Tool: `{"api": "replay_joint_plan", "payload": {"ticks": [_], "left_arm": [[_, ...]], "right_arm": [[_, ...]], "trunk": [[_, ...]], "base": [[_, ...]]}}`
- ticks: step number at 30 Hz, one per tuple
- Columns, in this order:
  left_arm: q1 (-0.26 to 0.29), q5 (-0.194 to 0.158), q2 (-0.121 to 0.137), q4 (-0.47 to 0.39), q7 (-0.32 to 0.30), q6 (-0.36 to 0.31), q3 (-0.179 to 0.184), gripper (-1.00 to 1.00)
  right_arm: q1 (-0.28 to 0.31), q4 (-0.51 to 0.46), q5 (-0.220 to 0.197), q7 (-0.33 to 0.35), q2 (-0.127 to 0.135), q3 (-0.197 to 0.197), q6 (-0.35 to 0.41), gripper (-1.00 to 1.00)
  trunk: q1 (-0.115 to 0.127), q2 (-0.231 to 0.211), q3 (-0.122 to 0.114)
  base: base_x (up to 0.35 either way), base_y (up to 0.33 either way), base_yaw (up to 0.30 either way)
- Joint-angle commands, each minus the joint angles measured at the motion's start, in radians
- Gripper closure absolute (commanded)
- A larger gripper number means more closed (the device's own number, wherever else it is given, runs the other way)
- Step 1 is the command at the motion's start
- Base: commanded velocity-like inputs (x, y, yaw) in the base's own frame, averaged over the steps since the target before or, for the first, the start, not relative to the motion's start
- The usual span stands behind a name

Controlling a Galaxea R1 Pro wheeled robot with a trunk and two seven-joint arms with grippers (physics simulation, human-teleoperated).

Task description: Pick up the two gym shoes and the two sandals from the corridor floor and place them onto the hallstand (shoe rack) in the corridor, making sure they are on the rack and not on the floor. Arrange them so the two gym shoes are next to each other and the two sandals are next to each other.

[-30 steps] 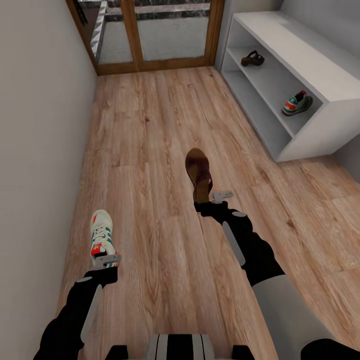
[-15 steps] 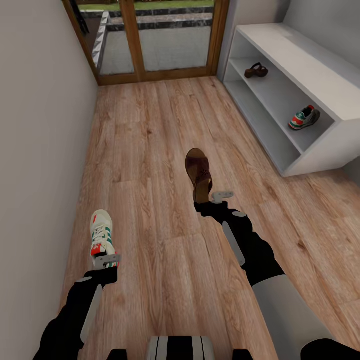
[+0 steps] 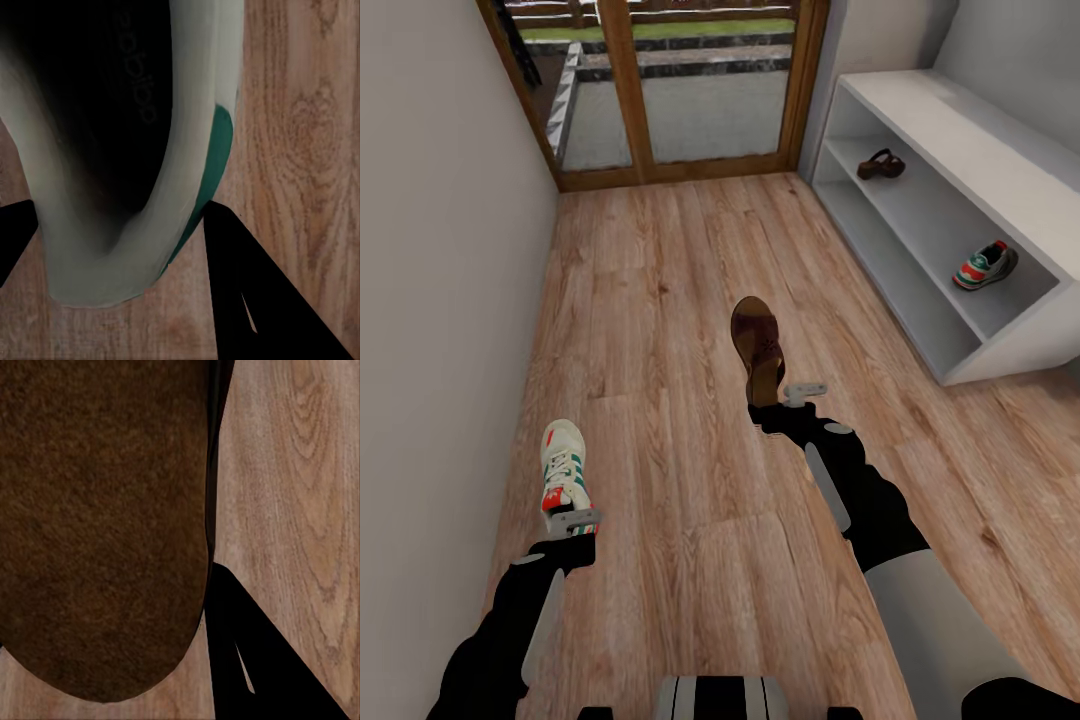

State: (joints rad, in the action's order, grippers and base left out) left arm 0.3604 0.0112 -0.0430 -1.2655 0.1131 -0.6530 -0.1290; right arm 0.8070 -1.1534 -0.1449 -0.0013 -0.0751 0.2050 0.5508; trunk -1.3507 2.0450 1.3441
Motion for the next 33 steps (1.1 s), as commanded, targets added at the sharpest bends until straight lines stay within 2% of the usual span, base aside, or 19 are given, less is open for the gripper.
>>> {"api": "replay_joint_plan", "payload": {"ticks": [1,33], "left_arm": [[0.000,0.004,0.000,0.000,-0.003,0.000,0.000,1.00],[0.000,0.004,0.000,0.000,-0.003,0.000,0.003,1.00]], "right_arm": [[0.000,0.000,-0.004,-0.003,0.000,0.000,0.000,1.00],[0.000,0.000,-0.005,-0.003,0.000,0.000,0.000,1.00]], "trunk": [[0.000,0.000,-0.002],[0.000,0.000,-0.051]], "base": [[0.337,0.090,0.000],[0.336,0.090,0.000]]}}
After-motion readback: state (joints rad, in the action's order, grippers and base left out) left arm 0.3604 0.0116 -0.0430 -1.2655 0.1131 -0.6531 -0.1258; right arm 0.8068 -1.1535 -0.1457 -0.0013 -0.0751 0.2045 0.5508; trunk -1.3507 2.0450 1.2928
